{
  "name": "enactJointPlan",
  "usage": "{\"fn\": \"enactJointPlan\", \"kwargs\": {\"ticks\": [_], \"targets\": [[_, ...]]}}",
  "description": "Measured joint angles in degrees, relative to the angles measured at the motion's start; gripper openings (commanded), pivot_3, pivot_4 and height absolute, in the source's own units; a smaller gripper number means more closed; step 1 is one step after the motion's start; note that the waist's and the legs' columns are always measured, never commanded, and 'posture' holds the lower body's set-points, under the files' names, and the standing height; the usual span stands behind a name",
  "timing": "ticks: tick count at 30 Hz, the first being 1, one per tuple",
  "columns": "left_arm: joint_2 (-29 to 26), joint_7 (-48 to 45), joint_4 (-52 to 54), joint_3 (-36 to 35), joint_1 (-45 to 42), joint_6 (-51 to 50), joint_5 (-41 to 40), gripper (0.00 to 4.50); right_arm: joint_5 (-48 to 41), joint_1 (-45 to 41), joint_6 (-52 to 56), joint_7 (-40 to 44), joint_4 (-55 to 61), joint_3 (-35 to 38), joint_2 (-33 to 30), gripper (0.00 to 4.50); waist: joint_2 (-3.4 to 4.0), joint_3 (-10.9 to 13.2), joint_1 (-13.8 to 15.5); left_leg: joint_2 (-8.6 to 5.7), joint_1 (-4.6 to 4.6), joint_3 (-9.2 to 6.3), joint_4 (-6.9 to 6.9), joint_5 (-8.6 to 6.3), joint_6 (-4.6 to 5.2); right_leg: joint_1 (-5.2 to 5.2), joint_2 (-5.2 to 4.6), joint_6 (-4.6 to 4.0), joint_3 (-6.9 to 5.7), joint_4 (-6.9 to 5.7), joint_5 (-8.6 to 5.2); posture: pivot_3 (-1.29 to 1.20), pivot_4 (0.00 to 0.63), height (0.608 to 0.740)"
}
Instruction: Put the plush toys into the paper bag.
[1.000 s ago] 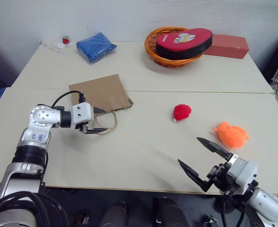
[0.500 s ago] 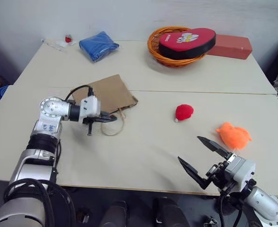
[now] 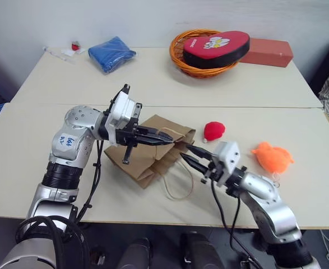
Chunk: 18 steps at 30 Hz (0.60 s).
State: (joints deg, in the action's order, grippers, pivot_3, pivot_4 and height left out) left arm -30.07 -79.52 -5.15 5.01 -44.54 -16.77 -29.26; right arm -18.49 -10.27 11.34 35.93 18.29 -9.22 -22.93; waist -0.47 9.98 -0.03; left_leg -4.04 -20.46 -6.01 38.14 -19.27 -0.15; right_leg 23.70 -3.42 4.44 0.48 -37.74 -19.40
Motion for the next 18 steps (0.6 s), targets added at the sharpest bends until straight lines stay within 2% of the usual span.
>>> {"fn": "enactJointPlan", "kwargs": {"ticks": [1,2,10,18], "targets": [[0.0,0.24,0.32,-0.17,0.01,-0.37,-0.1,0.0,0.84,-0.95,0.38,-0.18,-0.81,-0.68,0.3,0.09,0.0,0.0,0.12,-0.01,0.0,-0.03,0.0,0.0,0.0,-0.01,-0.01,0.0,-0.03,0.01,0.0,0.0,0.15,0.74],[0.01,0.6,0.45,-0.33,0.01,-0.8,-0.19,0.0,1.6,-1.74,0.87,-0.29,-1.42,-1.35,0.54,0.03,0.0,0.0,0.14,-0.03,-0.02,-0.03,0.01,0.0,0.01,-0.01,-0.03,0.0,-0.03,0.02,0.0,0.0,0.15,0.74],[0.16,3.08,6.25,-0.47,2.42,-6.41,-2.53,0.0,6.86,-8.87,4.14,-1.39,-7.18,-6.46,5.43,0.03,0.0,0.0,-0.36,-0.04,-0.08,-0.02,0.01,0.01,-0.01,0.08,-0.02,0.0,-0.01,0.02,0.0,0.0,0.15,0.74],[1.34,6.35,7.71,-0.83,2.42,-8.29,-4.3,0.0,12.29,-9.73,3.74,-1.29,-15.47,-10.1,6.63,0.03,0.0,0.0,-0.25,-0.08,-0.08,-0.01,0.04,0.01,-0.01,0.07,-0.05,0.0,0.0,0.01,0.0,0.0,0.15,0.74]]}}
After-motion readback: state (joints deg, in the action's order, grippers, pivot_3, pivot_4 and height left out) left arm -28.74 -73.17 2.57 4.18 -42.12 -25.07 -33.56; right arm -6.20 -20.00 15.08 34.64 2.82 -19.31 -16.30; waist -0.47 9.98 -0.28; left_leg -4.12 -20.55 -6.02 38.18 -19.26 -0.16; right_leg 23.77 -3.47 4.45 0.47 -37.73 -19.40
